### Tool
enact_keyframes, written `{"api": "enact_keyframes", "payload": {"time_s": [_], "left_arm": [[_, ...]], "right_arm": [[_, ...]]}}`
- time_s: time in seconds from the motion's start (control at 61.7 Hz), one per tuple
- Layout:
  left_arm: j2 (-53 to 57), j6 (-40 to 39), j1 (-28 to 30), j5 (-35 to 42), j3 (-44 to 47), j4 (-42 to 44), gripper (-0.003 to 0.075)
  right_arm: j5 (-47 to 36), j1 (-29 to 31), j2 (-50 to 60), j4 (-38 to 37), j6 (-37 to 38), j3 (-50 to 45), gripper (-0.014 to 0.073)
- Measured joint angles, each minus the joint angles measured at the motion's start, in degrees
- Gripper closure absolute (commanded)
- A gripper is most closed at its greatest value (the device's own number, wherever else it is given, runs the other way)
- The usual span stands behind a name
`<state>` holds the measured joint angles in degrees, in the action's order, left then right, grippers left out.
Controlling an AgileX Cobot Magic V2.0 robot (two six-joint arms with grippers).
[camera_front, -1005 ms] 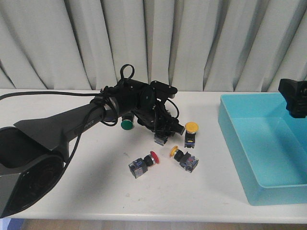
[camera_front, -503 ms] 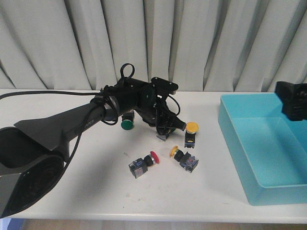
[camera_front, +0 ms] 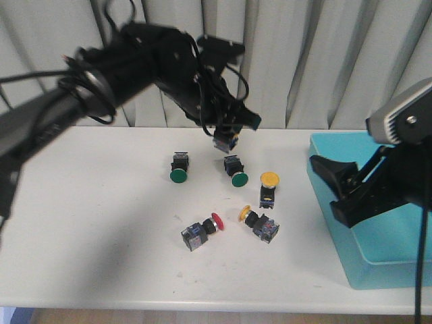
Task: Pick red and yellow buttons and place in box
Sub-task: 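Close the left gripper on the red button's body, then lift the red button with the left gripper toward the right gripper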
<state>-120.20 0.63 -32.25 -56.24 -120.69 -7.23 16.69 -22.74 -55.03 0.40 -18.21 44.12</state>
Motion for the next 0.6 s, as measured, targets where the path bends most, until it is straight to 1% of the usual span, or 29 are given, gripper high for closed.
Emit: {"api": "enact_keyframes", "payload": {"time_s": [0.113, 0.211, 0.34, 0.438, 0.503, 0.6], "left_arm": [[4.06, 2.02, 0.00, -2.31, -0.07, -3.29, 0.0727], [6.89, 5.81, 0.00, -3.46, -0.44, -9.12, 0.0727], [8.38, 9.56, -0.07, -3.92, -0.46, -17.69, 0.0727], [8.31, 11.07, -0.13, -4.67, -0.46, -20.76, 0.0727], [8.27, 12.21, -0.13, -4.72, 0.14, -22.22, 0.0727], [8.27, 13.70, -0.13, -4.72, 1.12, -25.18, 0.0727]], "right_arm": [[-0.98, -0.34, -2.62, -0.40, -0.27, 0.00, 0.0004], [-2.94, -0.34, -4.73, 0.23, -0.31, 0.00, 0.0004], [-4.25, -0.34, -7.15, 2.30, -0.51, 0.00, 0.0004], [-5.43, -0.41, -7.72, 2.91, -0.99, 0.00, 0.0004], [-6.29, -1.21, -7.72, 2.91, -1.28, 0.00, 0.0004], [-7.02, -3.96, -7.92, 2.91, -2.78, 0.00, 0.0004]]}}
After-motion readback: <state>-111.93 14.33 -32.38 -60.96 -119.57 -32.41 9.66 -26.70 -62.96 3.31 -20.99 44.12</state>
